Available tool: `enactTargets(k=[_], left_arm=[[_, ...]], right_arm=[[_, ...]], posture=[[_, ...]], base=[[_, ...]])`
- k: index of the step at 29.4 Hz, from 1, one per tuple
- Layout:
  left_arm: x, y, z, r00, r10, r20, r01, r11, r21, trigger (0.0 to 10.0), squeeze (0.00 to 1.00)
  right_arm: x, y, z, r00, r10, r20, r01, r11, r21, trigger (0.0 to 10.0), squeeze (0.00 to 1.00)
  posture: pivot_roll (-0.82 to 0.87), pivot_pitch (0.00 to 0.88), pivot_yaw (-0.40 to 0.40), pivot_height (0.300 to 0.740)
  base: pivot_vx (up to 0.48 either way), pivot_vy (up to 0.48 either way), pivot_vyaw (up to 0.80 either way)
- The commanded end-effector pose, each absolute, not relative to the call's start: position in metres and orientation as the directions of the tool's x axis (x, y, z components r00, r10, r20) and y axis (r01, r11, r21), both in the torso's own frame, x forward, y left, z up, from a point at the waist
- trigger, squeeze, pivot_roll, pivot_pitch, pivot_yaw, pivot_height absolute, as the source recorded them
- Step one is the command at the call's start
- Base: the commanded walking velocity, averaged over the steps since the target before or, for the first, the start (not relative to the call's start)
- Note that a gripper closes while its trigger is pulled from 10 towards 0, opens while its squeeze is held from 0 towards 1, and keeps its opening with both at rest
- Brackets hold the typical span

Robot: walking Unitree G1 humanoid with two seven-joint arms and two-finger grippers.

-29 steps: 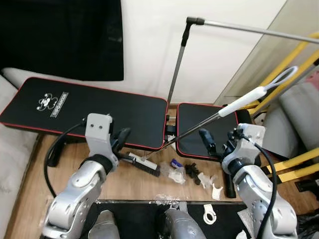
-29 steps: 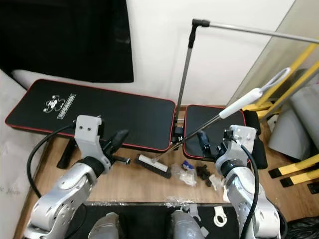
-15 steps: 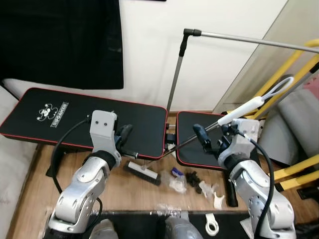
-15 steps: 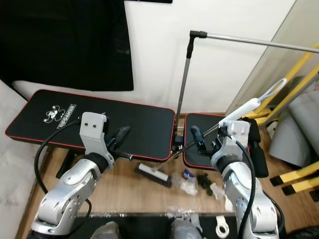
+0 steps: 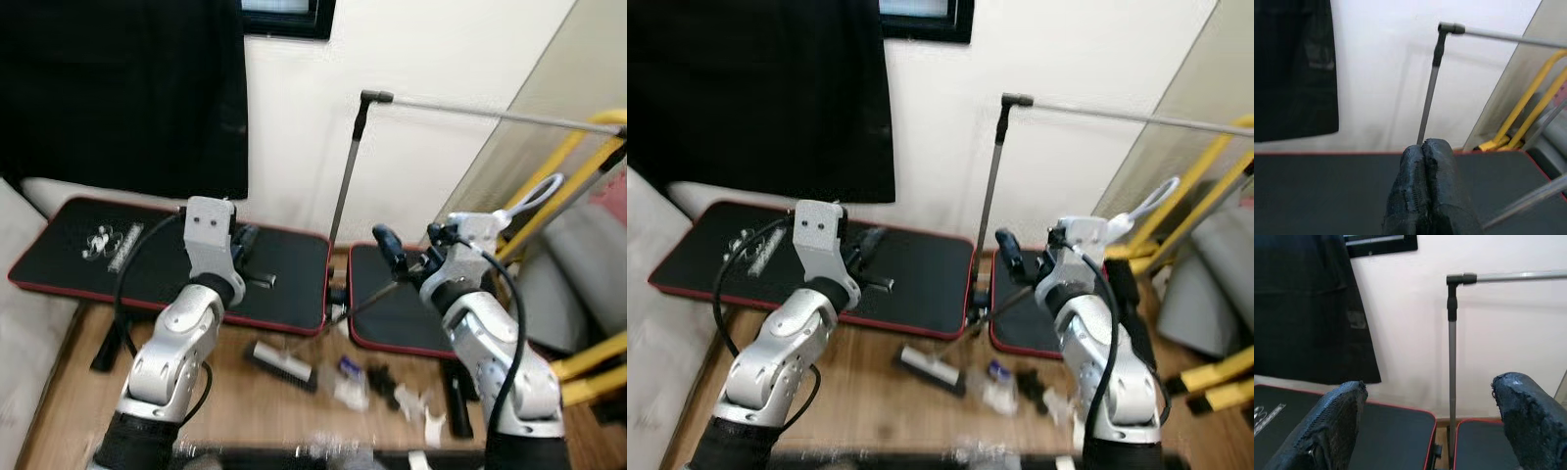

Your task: Sweep floor

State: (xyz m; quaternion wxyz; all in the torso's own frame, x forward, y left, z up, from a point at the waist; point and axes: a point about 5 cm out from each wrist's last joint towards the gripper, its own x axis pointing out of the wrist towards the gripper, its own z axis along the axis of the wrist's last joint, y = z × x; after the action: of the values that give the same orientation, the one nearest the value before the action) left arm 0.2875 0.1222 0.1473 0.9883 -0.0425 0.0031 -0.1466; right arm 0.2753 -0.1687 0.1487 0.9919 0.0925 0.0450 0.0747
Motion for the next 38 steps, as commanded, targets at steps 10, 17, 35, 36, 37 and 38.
enactTargets(k=[10,17,35,36,37,38], left_arm=[[0.292,0.119,0.144,0.940,-0.342,0.004,0.342,0.939,-0.032,10.0,0.00],[0.297,0.121,0.142,0.947,-0.321,-0.001,0.321,0.946,-0.038,10.0,0.00],[0.300,0.119,0.138,0.941,-0.337,-0.001,0.337,0.941,-0.013,10.0,0.00],[0.300,0.119,0.138,0.941,-0.337,-0.001,0.337,0.941,-0.013,10.0,0.00],[0.300,0.119,0.138,0.941,-0.337,-0.001,0.337,0.941,-0.013,10.0,0.00],[0.300,0.119,0.137,0.941,-0.338,-0.003,0.338,0.941,-0.010,10.0,0.00]], right_arm=[[0.283,-0.171,0.148,0.986,0.151,-0.065,-0.138,0.975,0.177,10.0,0.00],[0.285,-0.173,0.147,0.987,0.147,-0.063,-0.134,0.975,0.178,10.0,0.00],[0.289,-0.173,0.146,0.986,0.155,-0.055,-0.145,0.978,0.150,10.0,0.00],[0.289,-0.173,0.146,0.986,0.155,-0.055,-0.145,0.978,0.150,10.0,0.00],[0.289,-0.173,0.146,0.986,0.155,-0.055,-0.145,0.978,0.150,10.0,0.00],[0.289,-0.173,0.146,0.986,0.155,-0.055,-0.145,0.978,0.149,10.0,0.00]], posture=[[-0.16,0.001,-0.142,0.740],[-0.17,0.001,-0.143,0.740],[-0.17,0.000,-0.153,0.740],[-0.17,0.000,-0.153,0.740],[-0.17,0.000,-0.153,0.740],[-0.17,0.000,-0.153,0.740]], base=[[0.192,0.000,0.00],[0.000,0.000,0.00],[0.206,0.000,0.00],[0.000,0.000,0.00],[0.000,0.000,0.00],[0.000,0.000,0.00]])
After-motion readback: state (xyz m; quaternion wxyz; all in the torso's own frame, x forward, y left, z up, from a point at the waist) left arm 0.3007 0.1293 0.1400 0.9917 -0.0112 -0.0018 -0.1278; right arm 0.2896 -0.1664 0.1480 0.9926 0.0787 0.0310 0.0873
